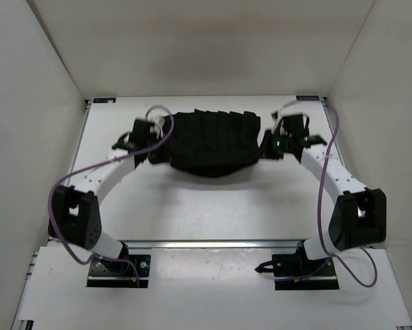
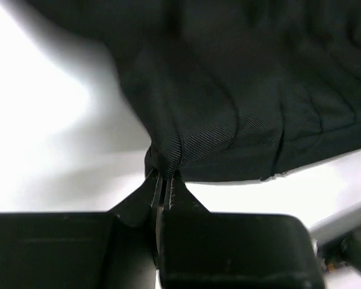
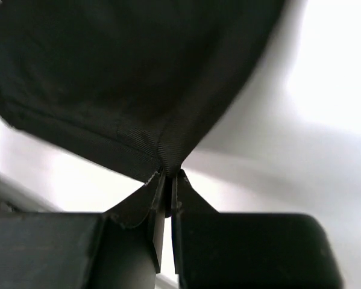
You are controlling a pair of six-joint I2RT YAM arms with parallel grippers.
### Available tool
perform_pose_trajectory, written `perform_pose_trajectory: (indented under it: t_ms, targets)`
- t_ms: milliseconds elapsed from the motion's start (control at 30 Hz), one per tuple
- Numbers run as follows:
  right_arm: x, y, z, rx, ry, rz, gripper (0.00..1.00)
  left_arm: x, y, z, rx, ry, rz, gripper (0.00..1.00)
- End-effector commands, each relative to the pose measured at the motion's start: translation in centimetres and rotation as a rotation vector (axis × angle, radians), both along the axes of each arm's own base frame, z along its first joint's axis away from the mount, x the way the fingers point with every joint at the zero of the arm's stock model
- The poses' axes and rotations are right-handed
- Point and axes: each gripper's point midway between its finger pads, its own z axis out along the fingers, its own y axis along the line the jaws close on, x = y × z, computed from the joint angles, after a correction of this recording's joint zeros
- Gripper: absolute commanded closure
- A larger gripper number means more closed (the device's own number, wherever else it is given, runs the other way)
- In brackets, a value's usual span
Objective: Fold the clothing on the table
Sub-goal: Fold the skirt
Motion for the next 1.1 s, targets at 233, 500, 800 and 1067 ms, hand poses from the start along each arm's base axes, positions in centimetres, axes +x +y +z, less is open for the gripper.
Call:
perform_pose_trajectory:
  t_ms: [233,500,800,1067]
  targets:
    - [13.0,-8.7,35.3,-0.248,-0.885,-0.193,1.00,14.8,-0.2,36.3,0.046,-0.866,0.059,1.00]
    - [7.5,-12.6,21.4,-0.272,-0.656,-0.230,1.00,8.5,2.5,27.7,0.131,-0.759,0.065,1.00]
    - [-7.1,-6.3,5.2,-0.156,-0.201,-0.137,1.00,-7.2,1.6,7.4,0.137,-0.255,-0.085,1.00]
    - [-12.5,-4.5,-0.5,-0.039,0.007,-0.096,1.00,-9.7,5.7,5.6,0.116,-0.141,0.043,1.00]
